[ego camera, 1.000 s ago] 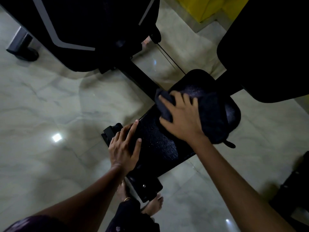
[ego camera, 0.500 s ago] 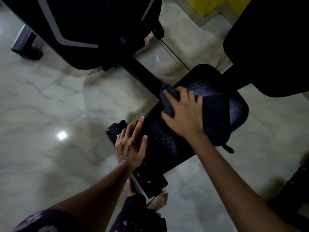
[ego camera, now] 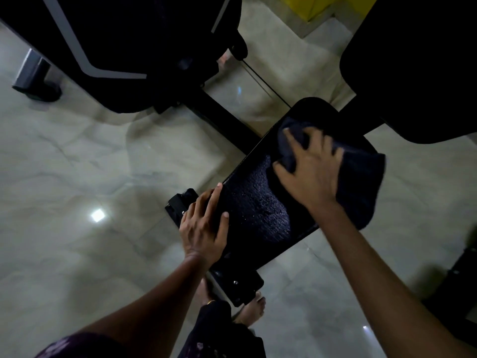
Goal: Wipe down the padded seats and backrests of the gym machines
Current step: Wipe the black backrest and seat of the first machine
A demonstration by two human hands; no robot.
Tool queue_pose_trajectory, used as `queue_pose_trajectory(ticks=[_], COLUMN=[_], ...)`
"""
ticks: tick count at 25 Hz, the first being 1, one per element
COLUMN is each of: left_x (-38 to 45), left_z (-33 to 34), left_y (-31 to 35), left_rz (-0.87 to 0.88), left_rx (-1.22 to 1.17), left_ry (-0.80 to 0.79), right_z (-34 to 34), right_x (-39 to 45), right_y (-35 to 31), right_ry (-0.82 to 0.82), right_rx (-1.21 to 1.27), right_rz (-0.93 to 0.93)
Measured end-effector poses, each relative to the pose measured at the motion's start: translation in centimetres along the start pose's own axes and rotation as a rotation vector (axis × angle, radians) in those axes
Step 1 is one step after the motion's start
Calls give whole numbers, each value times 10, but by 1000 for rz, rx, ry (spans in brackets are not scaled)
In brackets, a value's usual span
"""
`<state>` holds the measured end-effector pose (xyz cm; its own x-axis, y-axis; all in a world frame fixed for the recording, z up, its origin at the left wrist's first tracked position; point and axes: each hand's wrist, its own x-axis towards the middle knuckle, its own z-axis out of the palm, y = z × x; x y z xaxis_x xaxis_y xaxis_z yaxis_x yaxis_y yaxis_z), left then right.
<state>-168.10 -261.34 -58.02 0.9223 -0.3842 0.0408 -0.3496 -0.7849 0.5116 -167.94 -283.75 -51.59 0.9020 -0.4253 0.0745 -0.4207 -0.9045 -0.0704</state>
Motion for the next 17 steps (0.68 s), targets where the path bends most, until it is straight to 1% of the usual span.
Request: queue_pose_trajectory(ticks=[2, 3, 4, 5, 6, 9, 10, 11, 12, 13, 16, 17], left_x=[0, 0, 1, 2, 2, 2, 1, 2, 1, 0, 0, 0], left_z=[-1, -1, 0, 0, 1, 2, 2, 1, 1, 0, -1, -1], left_y=[-1, -1, -2, -2, -1, 1, 0, 0, -1, -2, -2, -1], left_rz=[6, 12, 17, 19, 17, 5, 3, 2, 3, 5, 6, 4], left_rx=[-2, -2, -2, -3, -4, -5, -5, -5, -6, -6, -8, -9], left_ry=[-2, 0, 4, 7, 7, -3, -5, -8, -10, -10, 2, 4], right_z=[7, 8, 6, 3, 0, -12, -14, -14, -12, -9, 4, 7], right_x=[-7, -8, 0, 13, 25, 56, 58, 55, 48, 37, 3, 0], right_y=[-26, -29, -23, -12, 2, 42, 45, 38, 25, 7, -41, -45], right_ry=[-44, -79, -113, -124, -122, -84, -67, -56, -58, -67, -105, -114], right_rx=[-19, -12, -2, 1, -10, -15, -7, -24, -38, -30, -39, -48], right_rz=[-247, -348, -395, -370, -279, 136, 226, 257, 227, 135, -259, -312])
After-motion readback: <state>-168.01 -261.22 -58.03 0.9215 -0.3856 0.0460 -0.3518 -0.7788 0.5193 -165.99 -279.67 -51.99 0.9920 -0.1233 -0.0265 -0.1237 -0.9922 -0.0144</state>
